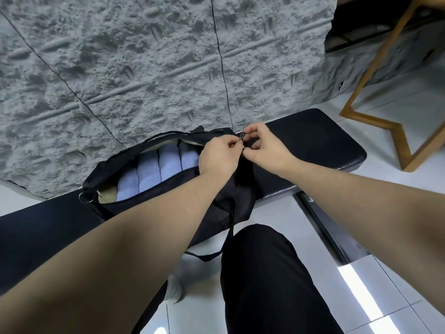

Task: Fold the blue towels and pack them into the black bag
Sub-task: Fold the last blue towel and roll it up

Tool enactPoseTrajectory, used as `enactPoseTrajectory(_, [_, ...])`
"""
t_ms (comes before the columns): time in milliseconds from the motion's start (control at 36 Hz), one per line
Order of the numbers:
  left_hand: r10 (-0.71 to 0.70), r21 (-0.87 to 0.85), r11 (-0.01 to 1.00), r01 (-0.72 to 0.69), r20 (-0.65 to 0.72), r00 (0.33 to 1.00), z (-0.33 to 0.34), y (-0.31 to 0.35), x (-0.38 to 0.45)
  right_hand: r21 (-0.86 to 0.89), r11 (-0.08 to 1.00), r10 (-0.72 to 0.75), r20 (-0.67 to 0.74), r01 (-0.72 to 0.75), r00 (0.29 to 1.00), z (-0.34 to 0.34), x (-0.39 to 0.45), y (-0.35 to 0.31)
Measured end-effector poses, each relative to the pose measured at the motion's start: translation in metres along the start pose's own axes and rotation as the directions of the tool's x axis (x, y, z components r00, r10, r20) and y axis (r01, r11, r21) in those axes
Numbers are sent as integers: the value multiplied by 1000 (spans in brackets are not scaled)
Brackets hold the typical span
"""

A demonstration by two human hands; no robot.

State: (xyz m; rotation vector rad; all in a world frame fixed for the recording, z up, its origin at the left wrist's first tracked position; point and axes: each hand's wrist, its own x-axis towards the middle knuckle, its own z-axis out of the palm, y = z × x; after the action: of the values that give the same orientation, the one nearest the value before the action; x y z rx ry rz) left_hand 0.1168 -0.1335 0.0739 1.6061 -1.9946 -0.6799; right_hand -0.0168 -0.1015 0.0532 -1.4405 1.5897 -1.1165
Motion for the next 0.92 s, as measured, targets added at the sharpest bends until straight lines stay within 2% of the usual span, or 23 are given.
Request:
enactPoseTrajectory(83, [60, 2, 998, -60, -27, 998, 1, -3, -3, -166, 986, -13, 58, 22, 998, 3, 7, 3])
enactPoseTrajectory(194, [102, 130, 988, -83, -146, 984, -1, -6, -5, -242, 970, -30, -8, 27, 1000, 3, 12, -1])
enactPoseTrajectory(361, [40, 185, 982, 23, -330, 943, -15, -18, -11, -428, 904, -20, 5, 20, 1000, 1, 12, -3])
enactPoseTrajectory(500, [47, 246, 968, 58, -401, 915, -35, -43, -20, -568, 820, 77, -4, -65, 997, 0, 7, -1])
enactPoseTrajectory(583, [-22, 225, 965, 135, -443, 896, -52, -57, -25, -618, 780, 131, 6, -99, 991, 7, 7, -6])
enactPoseTrajectory(639, [-20, 226, 964, 137, -454, 891, -62, -67, -30, -634, 767, 131, 8, -96, 991, 12, 7, -11])
enactPoseTrajectory(722, [74, 277, 959, 61, -450, 890, -71, -76, -37, -620, 784, 0, 15, 9, 1000, 21, 5, -20])
enactPoseTrajectory(806, [95, 284, 958, 38, -441, 892, -77, -73, -38, -563, 810, -124, 111, 166, 986, 35, 3, -36])
enactPoseTrajectory(917, [87, 248, 968, 26, -433, 897, -75, -69, -37, -569, 780, -141, 248, 262, 959, 61, 8, -58])
